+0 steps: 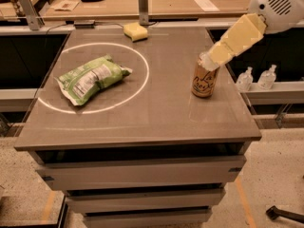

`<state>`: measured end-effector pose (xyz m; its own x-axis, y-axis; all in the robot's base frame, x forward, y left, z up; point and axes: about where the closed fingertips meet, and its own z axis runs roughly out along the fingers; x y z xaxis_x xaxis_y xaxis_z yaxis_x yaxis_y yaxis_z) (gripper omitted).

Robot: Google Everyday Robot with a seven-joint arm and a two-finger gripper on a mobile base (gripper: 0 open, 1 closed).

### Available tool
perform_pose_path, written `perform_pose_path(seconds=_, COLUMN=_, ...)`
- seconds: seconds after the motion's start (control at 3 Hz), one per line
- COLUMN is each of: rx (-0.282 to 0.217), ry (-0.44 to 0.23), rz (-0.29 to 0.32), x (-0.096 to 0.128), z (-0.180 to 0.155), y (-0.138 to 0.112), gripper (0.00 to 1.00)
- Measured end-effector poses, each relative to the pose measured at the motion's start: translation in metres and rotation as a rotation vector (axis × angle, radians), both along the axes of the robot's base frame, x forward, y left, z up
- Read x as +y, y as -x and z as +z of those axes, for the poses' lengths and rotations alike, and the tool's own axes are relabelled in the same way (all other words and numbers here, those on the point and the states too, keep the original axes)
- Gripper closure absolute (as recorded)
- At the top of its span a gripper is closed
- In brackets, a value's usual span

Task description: Move sponge near green jalapeno chip bag

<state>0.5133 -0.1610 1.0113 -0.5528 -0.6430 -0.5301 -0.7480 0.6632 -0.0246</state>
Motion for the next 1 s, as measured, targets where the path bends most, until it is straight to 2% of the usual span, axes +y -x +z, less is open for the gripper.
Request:
perform_pose_path(seconds=0.33, rx=-0.038, ry=-0.037, rz=-0.004, x=0.023, z=0.006, y=-0.034, gripper=0.00)
perform_pose_path(seconds=0.67, rx=-0.033, ry=-0.057, rz=-0.029, x=0.041, z=0.001, y=-0.074, gripper=0.00)
perform_pose_path(seconds=1.0, rx=-0.021, ry=-0.078, rz=-0.040, x=0.064, z=-0.020, y=-0.114, gripper=0.00)
